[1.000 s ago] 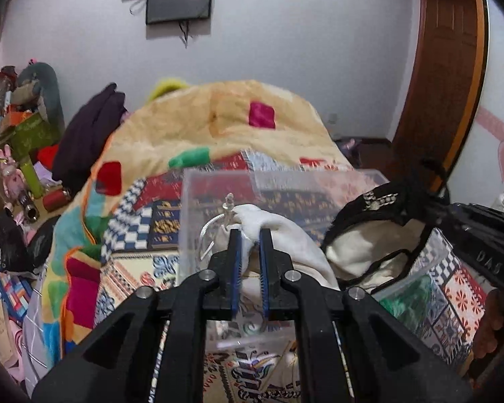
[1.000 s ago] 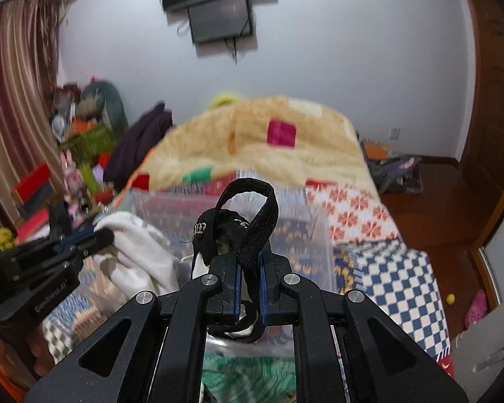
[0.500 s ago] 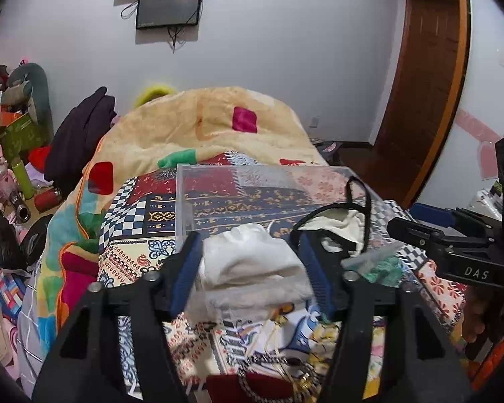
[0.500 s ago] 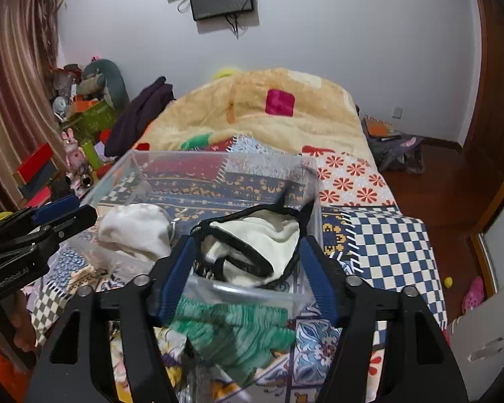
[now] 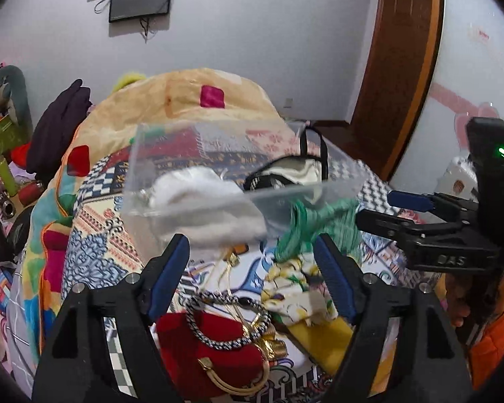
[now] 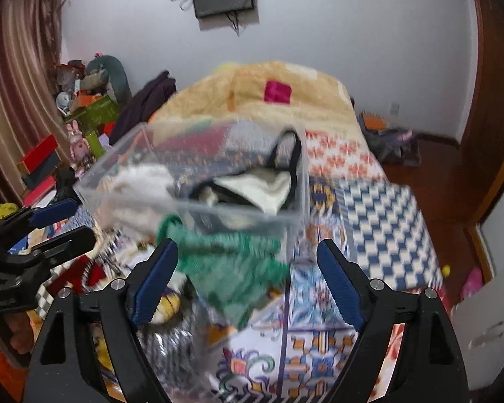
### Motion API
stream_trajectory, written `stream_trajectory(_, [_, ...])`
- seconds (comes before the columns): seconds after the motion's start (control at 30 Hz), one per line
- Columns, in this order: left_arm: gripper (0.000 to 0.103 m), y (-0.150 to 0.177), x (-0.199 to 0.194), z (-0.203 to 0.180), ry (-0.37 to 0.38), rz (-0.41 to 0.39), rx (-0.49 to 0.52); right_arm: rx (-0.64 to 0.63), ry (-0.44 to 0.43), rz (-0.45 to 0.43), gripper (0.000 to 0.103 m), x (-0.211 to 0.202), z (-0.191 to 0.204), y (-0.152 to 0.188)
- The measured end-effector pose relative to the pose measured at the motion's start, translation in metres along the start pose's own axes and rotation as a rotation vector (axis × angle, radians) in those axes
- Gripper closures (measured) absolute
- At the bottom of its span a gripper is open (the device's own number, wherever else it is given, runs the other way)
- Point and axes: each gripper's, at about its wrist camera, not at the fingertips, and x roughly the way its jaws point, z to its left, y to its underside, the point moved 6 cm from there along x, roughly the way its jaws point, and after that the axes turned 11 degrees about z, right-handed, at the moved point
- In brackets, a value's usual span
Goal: Organize soft objects
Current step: 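Grasp the yellow floral cloth with the left tool while the right tool grasps the green knitted cloth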
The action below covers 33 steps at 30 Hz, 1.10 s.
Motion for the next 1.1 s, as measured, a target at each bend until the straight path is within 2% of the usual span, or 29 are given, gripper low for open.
stream_trajectory(0.1, [0.027,0.006,0.009,-0.002,-0.006,0.029,-0.004,0.033,-0.011,0.052,0.020,0.021,-0.007,0.003])
stream_trajectory(0.17, [0.027,0.008,0.013,-0.002,0.003,0.042,-0.014,0.045,-0.022,0.078,0.026,0.032,-0.010,0.005])
stream_trajectory(0.33, [0.030,0.011,0.017,-0.002,0.028,0.059,-0.016,0.044,-0.069,0.108,0.067,0.044,-0.006,0.005])
stream_trajectory(0.43, [0.037,0.014,0.018,-0.008,0.037,0.065,0.007,0.041,-0.076,0.080,0.080,0.036,-0.005,0.005])
stream_trajectory(0.6, [0.054,0.020,0.032,-0.017,0.044,0.118,0.037,0.044,-0.053,-0.015,0.087,0.006,-0.005,0.005])
stream_trajectory(0.83, [0.068,0.024,0.051,-0.019,0.053,0.182,0.030,0.031,-0.054,-0.137,0.088,-0.031,-0.006,-0.002])
stream_trajectory(1.0, [0.085,0.024,0.059,-0.019,0.060,0.213,0.011,0.013,-0.071,-0.176,0.088,-0.042,0.002,-0.005])
stream_trajectory(1.1, [0.094,0.025,0.058,-0.018,0.049,0.204,0.014,0.008,-0.074,-0.188,0.088,-0.045,0.003,-0.006])
